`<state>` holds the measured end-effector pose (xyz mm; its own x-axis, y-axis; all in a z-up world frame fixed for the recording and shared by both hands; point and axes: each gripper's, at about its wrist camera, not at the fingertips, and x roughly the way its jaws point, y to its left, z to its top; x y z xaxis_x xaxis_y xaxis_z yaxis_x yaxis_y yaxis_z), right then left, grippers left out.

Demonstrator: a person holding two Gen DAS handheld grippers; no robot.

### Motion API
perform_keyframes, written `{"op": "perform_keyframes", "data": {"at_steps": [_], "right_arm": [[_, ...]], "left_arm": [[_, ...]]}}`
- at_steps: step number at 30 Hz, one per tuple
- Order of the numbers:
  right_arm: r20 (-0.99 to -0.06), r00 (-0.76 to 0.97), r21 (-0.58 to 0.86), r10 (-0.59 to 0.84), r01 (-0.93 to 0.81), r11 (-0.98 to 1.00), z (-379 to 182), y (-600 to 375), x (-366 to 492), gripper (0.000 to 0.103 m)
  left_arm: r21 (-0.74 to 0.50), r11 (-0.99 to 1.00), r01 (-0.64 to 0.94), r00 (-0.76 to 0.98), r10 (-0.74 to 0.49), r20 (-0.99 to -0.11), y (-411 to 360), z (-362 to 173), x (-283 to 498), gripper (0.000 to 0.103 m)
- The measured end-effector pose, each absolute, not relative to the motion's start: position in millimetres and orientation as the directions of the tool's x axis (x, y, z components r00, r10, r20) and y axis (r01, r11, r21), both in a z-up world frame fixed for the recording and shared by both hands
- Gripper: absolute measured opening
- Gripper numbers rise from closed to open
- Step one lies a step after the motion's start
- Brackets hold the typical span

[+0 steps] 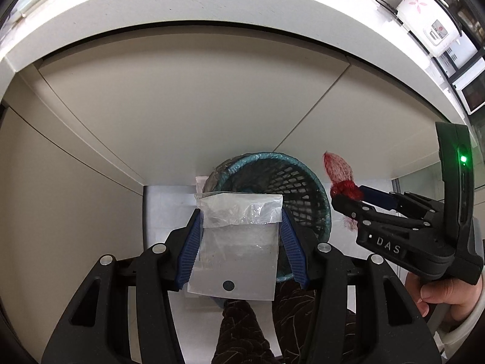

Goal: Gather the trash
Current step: 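Lower the red mesh net into the wastebasket and open the right tool, then lower the clear plastic bag into the wastebasket and open the left tool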

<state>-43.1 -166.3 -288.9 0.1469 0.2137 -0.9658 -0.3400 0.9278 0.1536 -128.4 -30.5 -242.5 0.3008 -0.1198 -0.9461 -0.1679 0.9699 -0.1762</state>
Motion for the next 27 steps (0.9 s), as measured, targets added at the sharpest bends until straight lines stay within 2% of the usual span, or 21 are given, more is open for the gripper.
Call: {"op": "perform_keyframes", "data": {"at_steps": [11,16,24,27], "right_arm": [[-0.964,0.152,0.159,0.219,-0.332,0.93,-289.9,-164.2,-47.2,0.068],[-0.959,0.167,0.167,0.228,-0.318,0.933,-286.0,-166.9,-48.7,0.086],[-0.949,0.204,0.184,0.239,-0.258,0.948,-274.1,-192.3,-45.9,0.095],[-0.944,0.222,0.192,0.243,-0.228,0.954,-265.7,-206.0,-44.4,0.095]], "left_arm": [[-0.171,0.971,-0.168,0.285,-0.118,-0.951,-30.8,-246.1,-127.9,0.05],[-0.17,0.971,-0.17,0.282,-0.118,-0.952,-32.0,-247.2,-125.8,0.05],[-0.176,0.972,-0.153,0.282,-0.128,-0.951,-46.2,-249.9,-119.0,0.05],[-0.179,0.974,-0.136,0.28,-0.135,-0.95,-58.3,-252.2,-114.9,0.05]]}}
